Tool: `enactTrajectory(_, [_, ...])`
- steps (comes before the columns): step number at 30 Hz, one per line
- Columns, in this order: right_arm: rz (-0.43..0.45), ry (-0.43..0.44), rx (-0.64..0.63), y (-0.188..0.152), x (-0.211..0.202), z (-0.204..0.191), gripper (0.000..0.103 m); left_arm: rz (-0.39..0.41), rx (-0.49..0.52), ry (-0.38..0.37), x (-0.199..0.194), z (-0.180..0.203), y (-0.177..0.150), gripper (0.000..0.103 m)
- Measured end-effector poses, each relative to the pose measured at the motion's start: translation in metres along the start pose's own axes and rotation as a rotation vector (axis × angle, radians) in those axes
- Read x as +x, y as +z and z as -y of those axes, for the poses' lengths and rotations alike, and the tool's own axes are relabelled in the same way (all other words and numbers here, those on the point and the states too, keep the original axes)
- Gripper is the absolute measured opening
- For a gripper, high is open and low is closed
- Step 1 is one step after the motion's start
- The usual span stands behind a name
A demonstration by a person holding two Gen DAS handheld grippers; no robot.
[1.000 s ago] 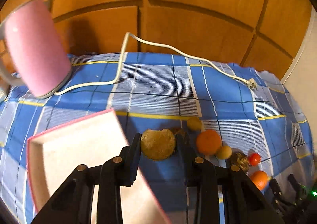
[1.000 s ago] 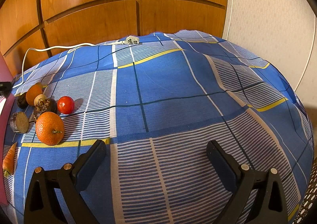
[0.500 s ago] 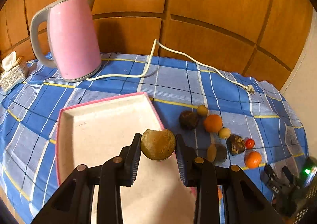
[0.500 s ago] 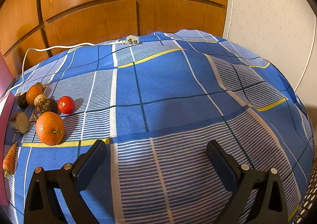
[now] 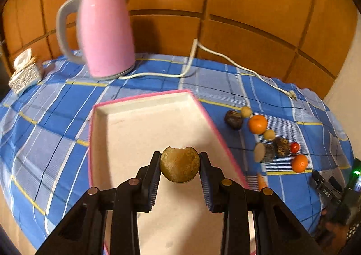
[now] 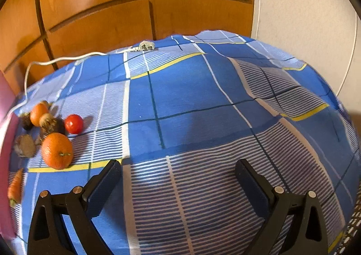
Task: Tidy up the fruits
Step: 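Carry the brown cylindrical piece into the pink-rimmed tray and open the left tool, then move the right tool toward the orange carrot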
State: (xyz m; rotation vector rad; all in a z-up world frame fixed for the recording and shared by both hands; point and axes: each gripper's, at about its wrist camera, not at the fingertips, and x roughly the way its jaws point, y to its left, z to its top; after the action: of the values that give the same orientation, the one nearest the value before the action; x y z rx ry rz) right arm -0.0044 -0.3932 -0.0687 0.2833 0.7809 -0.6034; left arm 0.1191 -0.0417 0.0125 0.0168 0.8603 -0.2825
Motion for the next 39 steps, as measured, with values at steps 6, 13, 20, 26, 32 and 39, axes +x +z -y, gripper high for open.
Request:
enactTrajectory(6, [0.003, -0.010, 0.006, -0.001, -0.001, 0.001, 0.102, -0.049, -0.087, 0.064, 0.014, -0.031, -0.021, 0.033])
enactTrajectory(13, [0.006, -0.013, 0.016, -0.001, -0.002, 0.004, 0.103, -0.067, -0.133, 0.151, 0.034, -0.047, -0.030, 0.033])
enactTrajectory(20, [0.007, -0.015, 0.013, 0.000, -0.002, 0.004, 0.103, -0.087, -0.160, 0.149, 0.051, -0.049, -0.020, 0.033])
enactTrajectory(26, [0.007, -0.017, 0.010, 0.000, -0.002, 0.004, 0.103, -0.079, -0.167, 0.144, 0.051, -0.050, -0.015, 0.056])
enactTrajectory(32, [0.007, -0.017, 0.010, 0.000, -0.002, 0.004, 0.103, -0.022, -0.118, 0.145, 0.029, -0.041, -0.024, 0.066])
enactTrajectory(39, [0.006, -0.018, 0.009, 0.000, -0.002, 0.003, 0.103, -0.017, -0.157, 0.142, 0.023, -0.049, -0.030, 0.077])
